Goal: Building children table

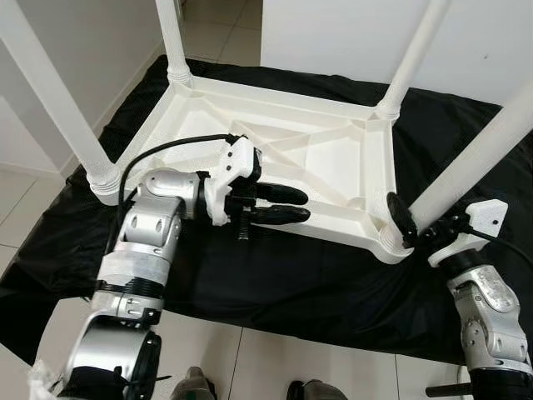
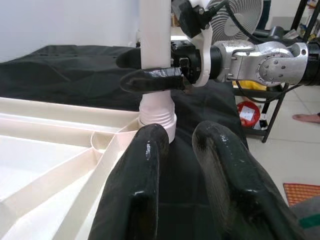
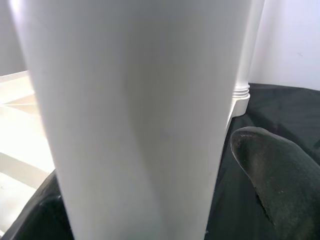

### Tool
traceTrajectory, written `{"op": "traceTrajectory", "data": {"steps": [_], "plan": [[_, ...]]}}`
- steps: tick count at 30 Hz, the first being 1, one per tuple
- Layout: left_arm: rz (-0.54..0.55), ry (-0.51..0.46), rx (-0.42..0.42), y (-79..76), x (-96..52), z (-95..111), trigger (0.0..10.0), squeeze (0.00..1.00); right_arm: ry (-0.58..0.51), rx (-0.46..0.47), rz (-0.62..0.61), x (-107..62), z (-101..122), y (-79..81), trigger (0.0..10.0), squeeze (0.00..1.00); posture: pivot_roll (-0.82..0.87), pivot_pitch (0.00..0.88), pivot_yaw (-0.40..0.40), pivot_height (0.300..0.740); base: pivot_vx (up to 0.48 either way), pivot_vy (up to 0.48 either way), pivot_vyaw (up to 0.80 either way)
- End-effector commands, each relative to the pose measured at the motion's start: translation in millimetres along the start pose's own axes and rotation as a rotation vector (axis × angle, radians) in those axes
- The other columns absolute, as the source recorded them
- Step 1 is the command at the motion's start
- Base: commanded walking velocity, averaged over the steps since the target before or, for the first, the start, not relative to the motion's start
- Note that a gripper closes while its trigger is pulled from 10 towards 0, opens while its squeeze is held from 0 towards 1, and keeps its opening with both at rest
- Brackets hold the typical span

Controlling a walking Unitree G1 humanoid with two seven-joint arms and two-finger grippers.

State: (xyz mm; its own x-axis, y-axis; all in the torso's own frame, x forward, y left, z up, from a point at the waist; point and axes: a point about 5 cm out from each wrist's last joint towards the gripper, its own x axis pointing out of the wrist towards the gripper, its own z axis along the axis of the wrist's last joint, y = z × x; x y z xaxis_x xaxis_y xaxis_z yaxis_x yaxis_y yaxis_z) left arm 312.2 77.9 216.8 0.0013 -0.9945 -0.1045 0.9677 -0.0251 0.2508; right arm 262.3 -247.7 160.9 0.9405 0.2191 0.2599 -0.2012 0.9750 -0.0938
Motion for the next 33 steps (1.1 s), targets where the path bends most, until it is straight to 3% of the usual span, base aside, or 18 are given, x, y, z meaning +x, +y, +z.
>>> {"op": "traceTrajectory", "data": {"steps": [1,10,13,18,22,31,33], "plan": [[0.459,0.062,-0.016,19.3,0.6,-6,10.0,0.00,0.002,-0.029,-0.055,-4.6,3,-12.2,10.0,0.00,0.03,0.082,-0.003,0.740,0.000,0.000,0.00],[0.489,0.070,-0.044,14.3,16.1,-7,10.0,0.00,0.049,-0.051,-0.131,-8.9,-2,-29.8,10.0,0.00,0.04,0.068,-0.005,0.740,0.000,0.000,0.00],[0.460,0.054,-0.013,7.6,32.0,-4,10.0,0.00,0.038,-0.042,-0.201,-9.4,-1,-34.1,10.0,0.00,0.04,0.060,-0.010,0.740,0.000,0.000,0.00],[0.476,0.034,-0.002,5.8,41.9,-3,10.0,0.00,0.057,-0.046,-0.135,-6.7,-4,-15.9,10.0,0.00,0.03,0.050,-0.016,0.740,0.000,0.000,0.00],[0.460,0.081,0.019,0.5,48.6,-11,10.0,0.00,0.072,-0.055,-0.060,-6.6,-4,-5.0,10.0,0.00,0.02,0.043,-0.021,0.740,0.000,0.000,0.00],[0.456,0.107,0.025,-9.5,67.7,-18,10.0,0.00,0.096,-0.067,-0.019,-7.9,-2,-17.3,10.0,0.00,0.01,0.025,-0.025,0.740,0.000,0.000,0.00],[0.478,0.112,0.012,-11.4,75.9,-19,10.0,0.00,0.114,-0.092,-0.019,-7.8,-3,-23.7,9.5,0.00,0.00,0.017,-0.031,0.740,0.000,0.000,0.00]]}}
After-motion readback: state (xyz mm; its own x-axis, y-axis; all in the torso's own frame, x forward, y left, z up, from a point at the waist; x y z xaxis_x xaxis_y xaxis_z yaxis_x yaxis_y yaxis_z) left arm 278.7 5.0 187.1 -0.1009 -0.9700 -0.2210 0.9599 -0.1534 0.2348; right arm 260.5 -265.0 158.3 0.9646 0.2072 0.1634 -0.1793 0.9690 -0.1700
